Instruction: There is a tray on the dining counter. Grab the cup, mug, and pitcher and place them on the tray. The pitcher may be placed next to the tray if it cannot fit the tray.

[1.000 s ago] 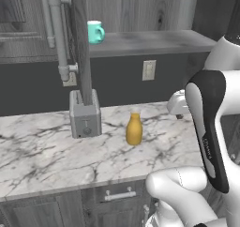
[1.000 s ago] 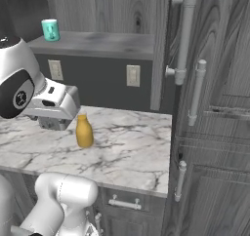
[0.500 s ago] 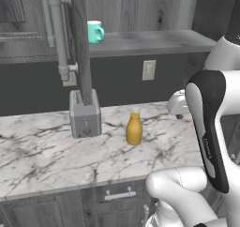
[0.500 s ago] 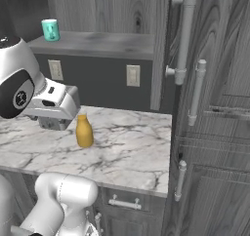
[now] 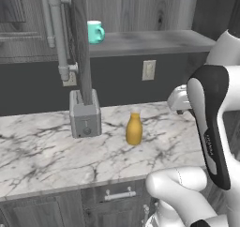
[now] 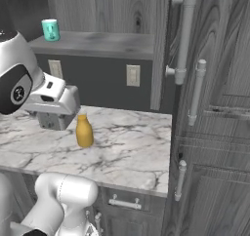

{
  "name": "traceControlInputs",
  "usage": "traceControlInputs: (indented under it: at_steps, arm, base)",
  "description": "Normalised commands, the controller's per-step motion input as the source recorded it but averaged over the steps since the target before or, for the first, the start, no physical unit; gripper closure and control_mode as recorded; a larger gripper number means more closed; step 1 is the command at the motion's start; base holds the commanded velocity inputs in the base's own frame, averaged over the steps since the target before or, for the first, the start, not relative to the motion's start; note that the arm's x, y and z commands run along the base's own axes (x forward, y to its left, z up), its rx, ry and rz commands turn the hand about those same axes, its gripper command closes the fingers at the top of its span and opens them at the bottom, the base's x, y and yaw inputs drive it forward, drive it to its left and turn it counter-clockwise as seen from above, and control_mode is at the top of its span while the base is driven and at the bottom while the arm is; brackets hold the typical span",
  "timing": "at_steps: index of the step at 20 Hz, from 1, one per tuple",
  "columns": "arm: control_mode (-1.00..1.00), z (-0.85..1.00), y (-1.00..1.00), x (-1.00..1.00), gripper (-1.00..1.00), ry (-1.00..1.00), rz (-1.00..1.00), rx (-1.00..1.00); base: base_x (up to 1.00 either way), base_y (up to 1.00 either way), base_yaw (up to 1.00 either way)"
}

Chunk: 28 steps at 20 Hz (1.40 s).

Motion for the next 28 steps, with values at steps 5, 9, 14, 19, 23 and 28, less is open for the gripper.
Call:
traceControlInputs:
  at_steps: [5,9,14,19,23,28]
  arm:
    - [-1.0,0.36,0.0,-0.12,-1.0,-0.13,0.08,0.0]
    - [-1.0,0.37,0.0,-0.1,-1.0,-0.23,0.15,0.0]
    - [-1.0,0.43,0.0,-0.01,-1.0,-0.22,0.18,0.01]
    - [-1.0,0.34,0.05,0.01,-1.0,-0.11,0.13,0.01]
    - [-1.0,0.36,0.12,0.09,-1.0,-0.11,0.08,0.02]
    - [-1.0,0.39,0.28,0.22,-1.0,-0.1,0.01,0.0]
  base:
    - [0.0,0.0,0.0]
    - [0.0,0.0,0.0]
    - [0.0,0.0,0.0]
    - [0.0,0.0,0.0]
    - [0.0,0.0,0.0]
    - [0.0,0.0,0.0]
